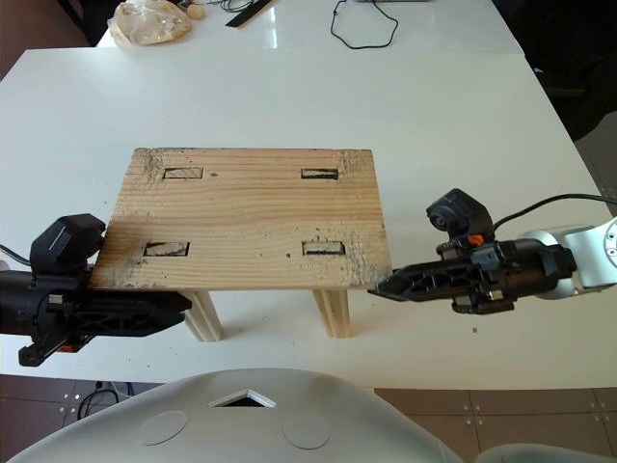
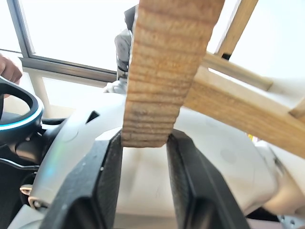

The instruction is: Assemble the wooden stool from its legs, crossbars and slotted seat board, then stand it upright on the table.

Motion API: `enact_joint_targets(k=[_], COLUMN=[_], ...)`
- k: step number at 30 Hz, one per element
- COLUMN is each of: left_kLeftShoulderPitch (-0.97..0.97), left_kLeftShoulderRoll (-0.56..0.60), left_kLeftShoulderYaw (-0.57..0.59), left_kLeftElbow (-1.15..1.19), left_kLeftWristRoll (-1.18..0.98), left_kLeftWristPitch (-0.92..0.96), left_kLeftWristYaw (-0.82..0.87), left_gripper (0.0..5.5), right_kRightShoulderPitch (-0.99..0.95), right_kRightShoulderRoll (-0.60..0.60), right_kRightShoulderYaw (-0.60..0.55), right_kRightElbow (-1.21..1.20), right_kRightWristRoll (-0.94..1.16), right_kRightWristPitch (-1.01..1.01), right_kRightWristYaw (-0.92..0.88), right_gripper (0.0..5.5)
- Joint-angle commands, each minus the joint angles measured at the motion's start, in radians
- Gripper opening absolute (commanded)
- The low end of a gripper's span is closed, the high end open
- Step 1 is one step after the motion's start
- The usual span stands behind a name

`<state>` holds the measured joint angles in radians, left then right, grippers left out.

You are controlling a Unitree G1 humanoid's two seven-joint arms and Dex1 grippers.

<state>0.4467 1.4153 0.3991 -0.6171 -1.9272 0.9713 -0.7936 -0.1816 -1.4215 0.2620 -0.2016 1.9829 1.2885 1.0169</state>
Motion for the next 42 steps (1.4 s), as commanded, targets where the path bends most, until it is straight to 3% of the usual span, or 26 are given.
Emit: enact_joint_targets(k=[1,6,11,21,28,30,37,42], left_kLeftShoulderPitch=[-0.028,-0.045,-0.084,-0.201,-0.429,-0.476,-0.281,-0.049], left_kLeftShoulderRoll=[0.004,-0.057,-0.07,-0.098,-0.234,-0.28,-0.342,-0.376], left_kLeftShoulderYaw=[-0.059,-0.027,-0.036,-0.066,-0.249,-0.284,-0.205,-0.082], left_kLeftElbow=[-0.03,-0.106,-0.021,0.104,0.227,0.246,0.194,0.041], left_kLeftWristRoll=[0.051,0.327,0.347,0.49,0.678,0.709,0.91,0.903], left_kLeftWristPitch=[0.083,0.044,0.058,0.063,0.012,0.013,-0.133,-0.162], left_kLeftWristYaw=[0.025,-0.055,-0.103,-0.254,-0.27,-0.257,-0.267,-0.346], left_gripper=[1.34,1.34,1.34,1.34,1.34,1.34,1.34,1.34], right_kRightShoulderPitch=[-0.025,-0.005,0.007,-0.038,-0.077,-0.084,0.05,0.208], right_kRightShoulderRoll=[0.052,0.107,0.13,0.231,0.319,0.346,0.324,0.292], right_kRightShoulderYaw=[0.013,-0.094,-0.142,-0.205,-0.236,-0.239,-0.338,-0.402], right_kRightElbow=[0.003,-0.08,-0.095,-0.038,0.006,0.015,-0.099,-0.275], right_kRightWristRoll=[-0.011,-0.011,-0.012,-0.011,-0.016,-0.034,-0.245,-0.479], right_kRightWristPitch=[-0.019,-0.172,-0.198,-0.157,-0.199,-0.211,-0.159,-0.182], right_kRightWristYaw=[-0.166,-0.394,-0.47,-0.575,-0.712,-0.749,-0.613,-0.433], right_gripper=[1.35,1.35,1.35,2.92,3.9,3.9,3.9,3.9])
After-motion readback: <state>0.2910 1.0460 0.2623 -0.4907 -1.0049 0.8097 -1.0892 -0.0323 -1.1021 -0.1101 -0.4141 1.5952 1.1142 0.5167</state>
